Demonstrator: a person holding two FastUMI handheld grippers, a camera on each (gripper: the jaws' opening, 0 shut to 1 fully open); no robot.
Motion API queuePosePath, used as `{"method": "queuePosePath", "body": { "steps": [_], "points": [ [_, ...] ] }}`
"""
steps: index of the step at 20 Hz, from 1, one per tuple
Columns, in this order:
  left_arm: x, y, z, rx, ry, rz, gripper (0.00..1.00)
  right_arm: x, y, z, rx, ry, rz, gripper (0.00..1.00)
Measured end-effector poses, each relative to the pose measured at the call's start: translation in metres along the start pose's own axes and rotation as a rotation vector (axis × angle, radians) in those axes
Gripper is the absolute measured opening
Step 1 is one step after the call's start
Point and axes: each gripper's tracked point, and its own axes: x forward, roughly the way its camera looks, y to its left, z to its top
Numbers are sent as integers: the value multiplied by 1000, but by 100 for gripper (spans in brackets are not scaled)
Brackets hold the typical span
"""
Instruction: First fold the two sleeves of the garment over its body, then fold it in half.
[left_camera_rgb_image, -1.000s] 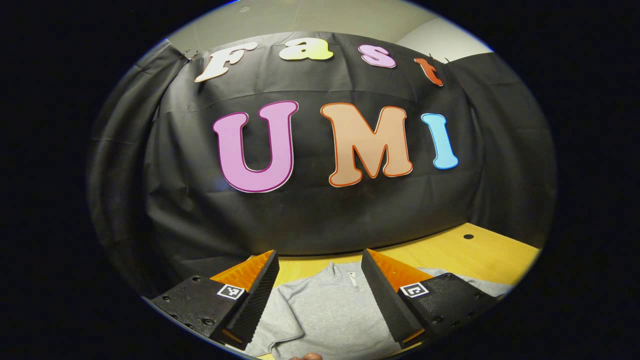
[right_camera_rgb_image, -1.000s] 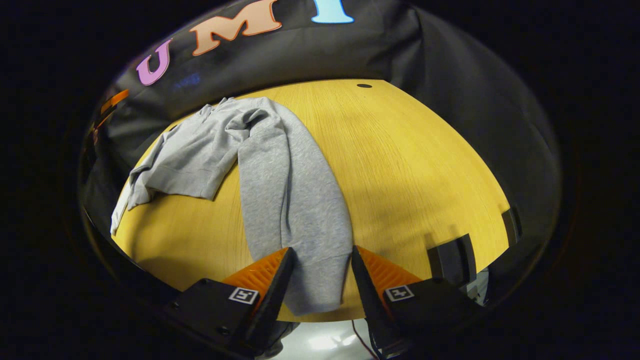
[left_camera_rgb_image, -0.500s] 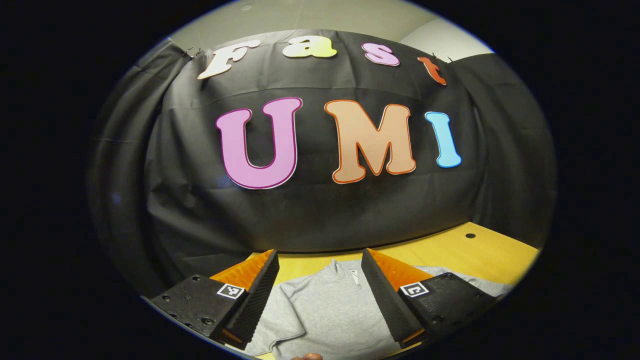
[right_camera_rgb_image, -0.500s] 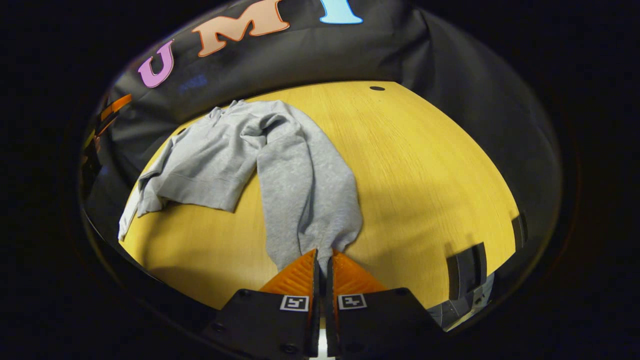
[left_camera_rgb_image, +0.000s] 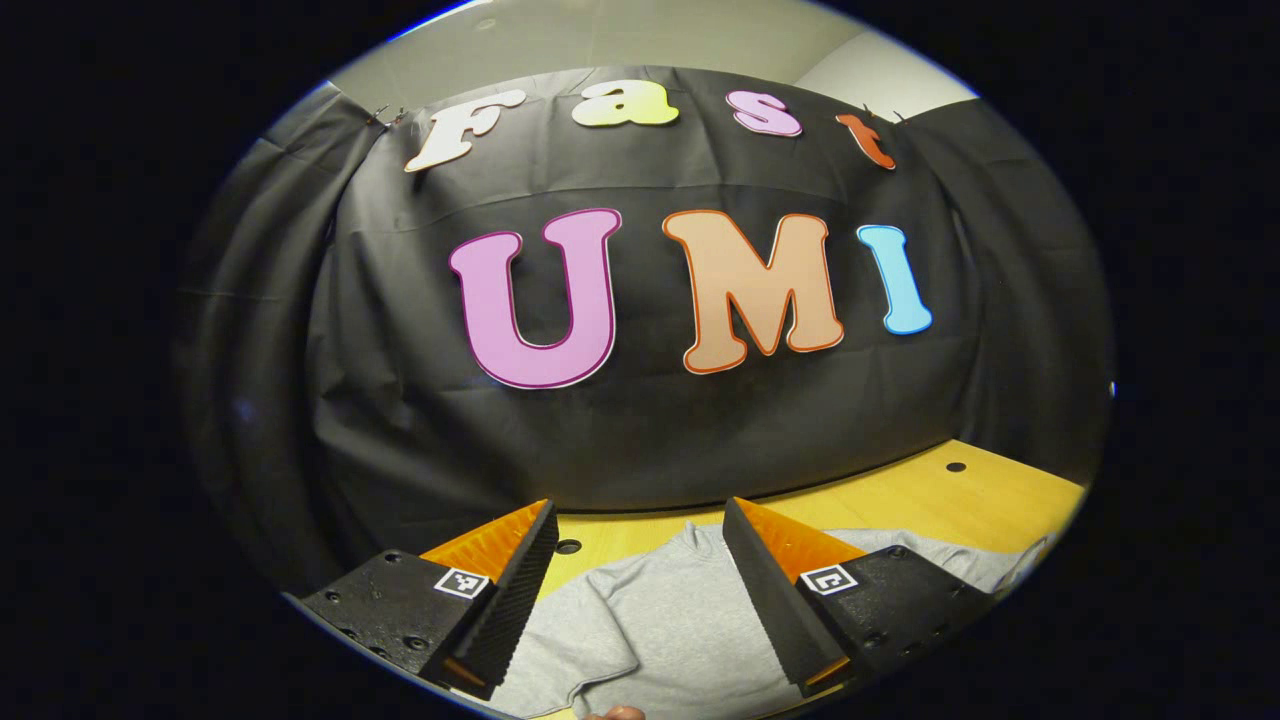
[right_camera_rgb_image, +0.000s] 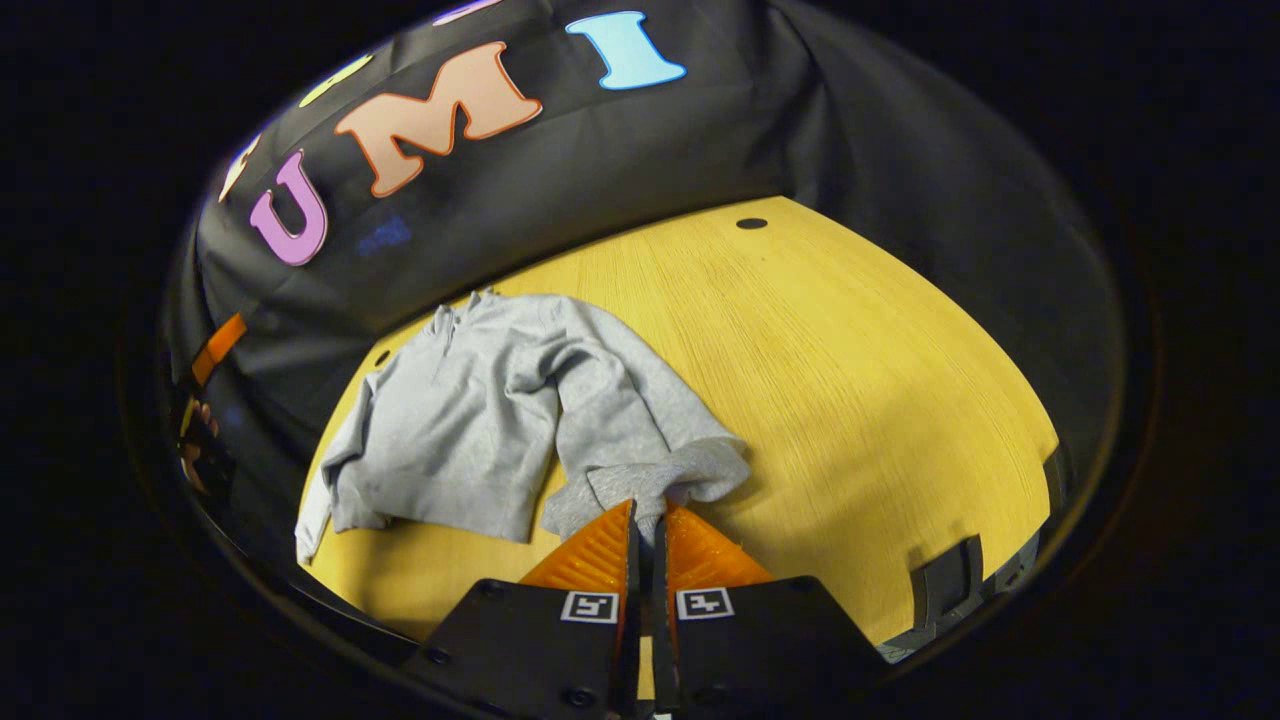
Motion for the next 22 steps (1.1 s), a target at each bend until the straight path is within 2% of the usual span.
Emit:
{"method": "queuePosePath", "body": {
  "steps": [5, 6, 7, 9, 14, 15, 16, 22],
  "points": [
    [-10, 15, -1, 19, -4, 27, 96, 8, 38, 48, 7, -65, 77, 7],
    [-11, 20, -1, 23, -4, 34, 93, 10, 47, 56, 15, -77, 95, 7],
    [-13, 24, -2, 28, -2, 43, 96, 12, 57, 66, 23, -88, 114, 7],
    [-17, 37, -5, 37, 2, 67, 96, 17, 77, 84, 30, -104, 147, 7],
    [-26, 69, -12, 39, 17, 121, 96, 35, 121, 114, 11, -130, 208, 7],
    [-28, 76, -14, 39, 19, 132, 93, 39, 129, 120, 7, -131, 218, 7],
    [-29, 83, -16, 38, 22, 144, 96, 42, 138, 126, 5, -137, 227, 7],
    [-39, 122, -29, 21, 52, 210, 96, 64, 204, 155, -26, -156, 303, 7]
  ]
}}
